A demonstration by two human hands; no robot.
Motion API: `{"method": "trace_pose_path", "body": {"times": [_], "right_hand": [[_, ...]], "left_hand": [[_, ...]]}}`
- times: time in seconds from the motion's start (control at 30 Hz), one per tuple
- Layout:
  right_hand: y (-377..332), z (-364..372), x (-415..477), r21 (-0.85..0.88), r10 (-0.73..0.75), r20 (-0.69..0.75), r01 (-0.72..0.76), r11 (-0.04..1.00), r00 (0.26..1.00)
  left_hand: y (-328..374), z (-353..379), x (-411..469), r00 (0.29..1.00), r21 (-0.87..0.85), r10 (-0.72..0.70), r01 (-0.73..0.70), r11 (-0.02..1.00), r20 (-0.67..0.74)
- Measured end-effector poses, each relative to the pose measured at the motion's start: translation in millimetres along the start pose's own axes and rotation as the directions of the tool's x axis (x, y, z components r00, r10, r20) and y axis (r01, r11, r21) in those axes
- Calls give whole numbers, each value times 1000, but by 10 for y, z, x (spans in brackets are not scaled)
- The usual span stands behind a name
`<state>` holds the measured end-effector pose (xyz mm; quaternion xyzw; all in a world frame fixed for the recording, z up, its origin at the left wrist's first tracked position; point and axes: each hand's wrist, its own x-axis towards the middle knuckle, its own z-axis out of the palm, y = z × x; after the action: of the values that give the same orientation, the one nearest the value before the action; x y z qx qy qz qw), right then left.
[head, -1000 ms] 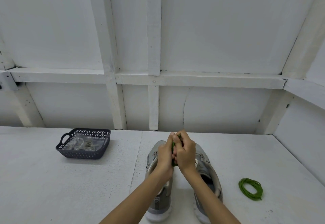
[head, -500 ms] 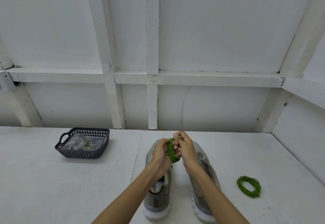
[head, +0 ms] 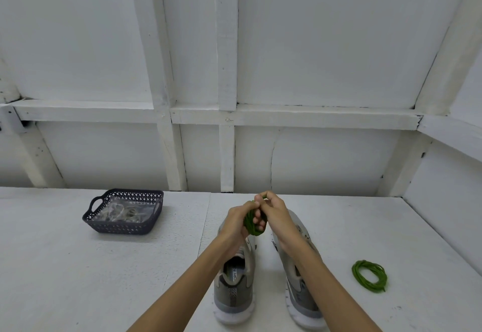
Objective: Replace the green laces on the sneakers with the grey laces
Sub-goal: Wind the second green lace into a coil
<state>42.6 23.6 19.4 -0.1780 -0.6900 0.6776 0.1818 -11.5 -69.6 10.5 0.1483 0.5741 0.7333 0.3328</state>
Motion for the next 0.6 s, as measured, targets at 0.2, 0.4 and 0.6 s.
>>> {"method": "trace_pose_path", "body": {"times": [0.2, 0.4, 0.6], "right_hand": [[61, 125, 13, -66, -18, -48, 15, 998, 999], [123, 157, 22, -58, -80, -126, 74, 996, 989], [102, 95, 0, 165, 28, -125, -7, 986, 992]], "left_hand": [[5, 40, -10, 994, 8, -2, 3, 1000, -107], [-17, 63, -10, 991, -7, 46, -47, 999, -123], [19, -49, 8, 998, -47, -2, 5, 999, 60]]}}
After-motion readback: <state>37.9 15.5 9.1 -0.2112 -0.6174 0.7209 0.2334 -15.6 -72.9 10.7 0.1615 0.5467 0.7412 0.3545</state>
